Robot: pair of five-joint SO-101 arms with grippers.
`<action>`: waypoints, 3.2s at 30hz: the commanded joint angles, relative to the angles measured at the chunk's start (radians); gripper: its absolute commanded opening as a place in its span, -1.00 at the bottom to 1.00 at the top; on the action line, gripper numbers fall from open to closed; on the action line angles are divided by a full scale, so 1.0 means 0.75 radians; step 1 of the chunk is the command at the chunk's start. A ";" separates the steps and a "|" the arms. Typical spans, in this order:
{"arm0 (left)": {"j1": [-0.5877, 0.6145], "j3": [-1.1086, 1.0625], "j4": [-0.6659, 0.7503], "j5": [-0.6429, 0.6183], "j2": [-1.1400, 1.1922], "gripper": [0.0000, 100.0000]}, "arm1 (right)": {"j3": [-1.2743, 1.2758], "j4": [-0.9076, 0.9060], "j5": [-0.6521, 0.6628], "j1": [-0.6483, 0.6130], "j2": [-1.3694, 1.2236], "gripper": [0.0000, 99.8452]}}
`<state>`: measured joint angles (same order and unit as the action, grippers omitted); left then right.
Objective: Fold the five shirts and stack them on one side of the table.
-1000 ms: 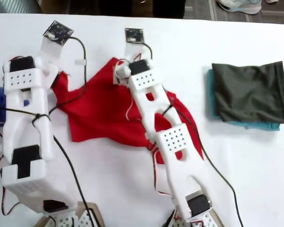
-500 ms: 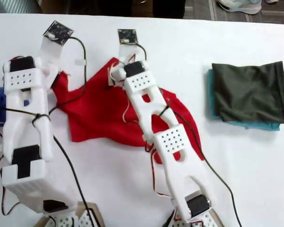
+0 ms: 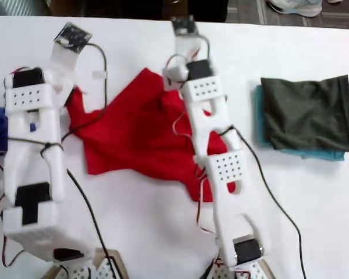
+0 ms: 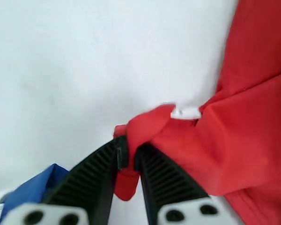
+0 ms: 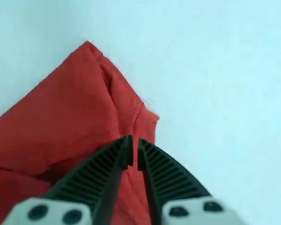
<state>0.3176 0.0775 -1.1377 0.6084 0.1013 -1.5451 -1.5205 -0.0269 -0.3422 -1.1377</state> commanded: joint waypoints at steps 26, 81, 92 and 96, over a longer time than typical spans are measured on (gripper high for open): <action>-0.016 -0.322 0.016 0.057 -0.487 -0.95 | 0.158 0.298 -0.209 -0.181 -0.114 -0.65; -0.172 -0.656 -0.213 -0.020 -1.084 -0.95 | 1.197 -0.277 0.194 0.003 1.605 -0.95; -0.139 -0.942 -0.068 -0.018 -1.088 -0.95 | 3.138 0.639 0.307 -0.073 2.319 -0.96; -0.127 -1.079 0.053 -0.016 -1.082 -0.95 | 3.390 0.828 0.311 -0.066 2.372 -0.96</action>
<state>0.2133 -0.6912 -1.1607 0.6038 -0.6874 0.8684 -1.0035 0.1987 -0.3974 0.5838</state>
